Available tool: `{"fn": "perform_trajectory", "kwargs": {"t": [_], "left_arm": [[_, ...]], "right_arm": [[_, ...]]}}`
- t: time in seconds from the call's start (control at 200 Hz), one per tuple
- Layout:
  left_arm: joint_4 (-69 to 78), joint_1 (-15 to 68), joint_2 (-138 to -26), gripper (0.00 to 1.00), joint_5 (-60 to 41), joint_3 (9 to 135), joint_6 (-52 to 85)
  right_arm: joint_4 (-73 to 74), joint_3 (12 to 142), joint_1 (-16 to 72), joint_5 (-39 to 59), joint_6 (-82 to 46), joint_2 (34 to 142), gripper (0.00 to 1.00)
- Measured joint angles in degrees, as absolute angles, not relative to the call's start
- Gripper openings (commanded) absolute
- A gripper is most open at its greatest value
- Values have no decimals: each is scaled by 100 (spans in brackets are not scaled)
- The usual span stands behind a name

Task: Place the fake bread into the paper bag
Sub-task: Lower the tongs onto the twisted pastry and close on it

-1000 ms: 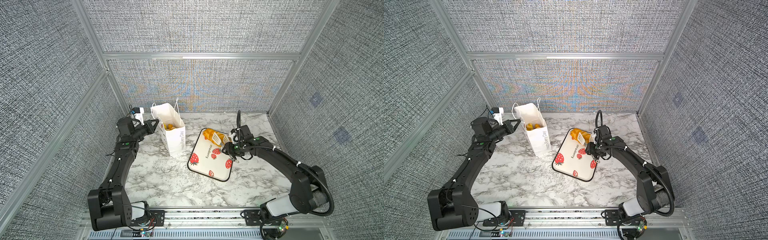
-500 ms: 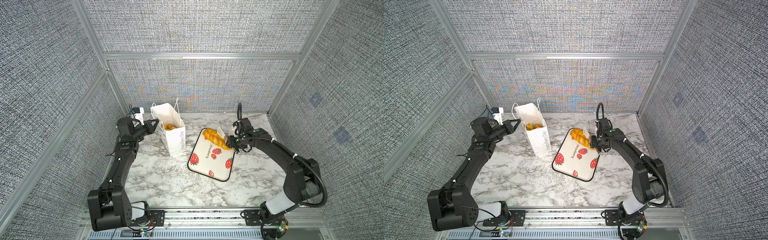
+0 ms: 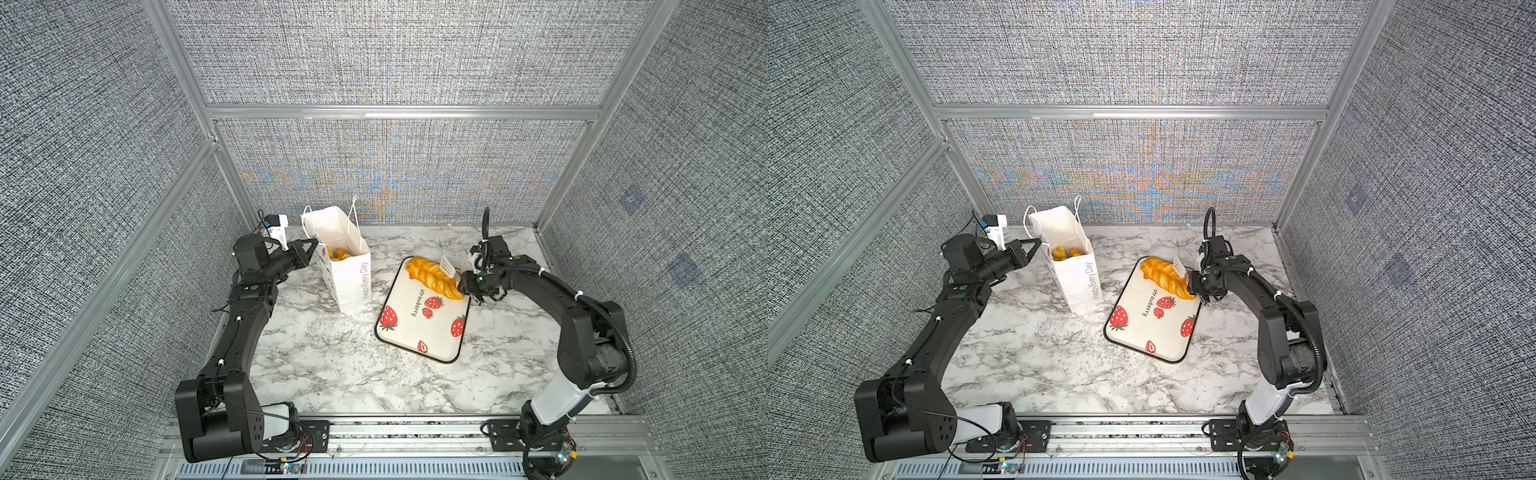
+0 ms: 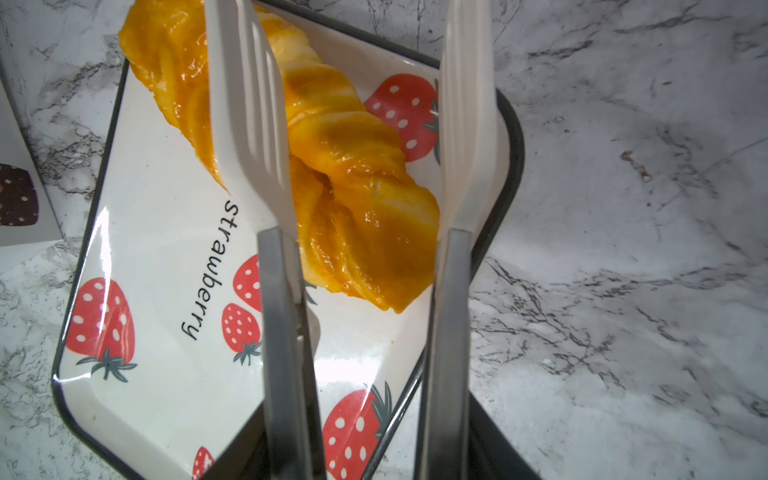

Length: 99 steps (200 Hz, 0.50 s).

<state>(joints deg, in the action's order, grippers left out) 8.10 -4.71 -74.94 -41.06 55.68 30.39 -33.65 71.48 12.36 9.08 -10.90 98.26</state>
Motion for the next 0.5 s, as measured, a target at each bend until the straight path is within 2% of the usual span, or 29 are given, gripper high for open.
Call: {"fn": "perform_trajectory", "kwargs": {"t": [0.495], "left_arm": [[810, -469, -7494, 1, -4106, 5568, 3039]], "right_arm": [[-3227, 7157, 1214, 1439, -878, 9983, 53]]}}
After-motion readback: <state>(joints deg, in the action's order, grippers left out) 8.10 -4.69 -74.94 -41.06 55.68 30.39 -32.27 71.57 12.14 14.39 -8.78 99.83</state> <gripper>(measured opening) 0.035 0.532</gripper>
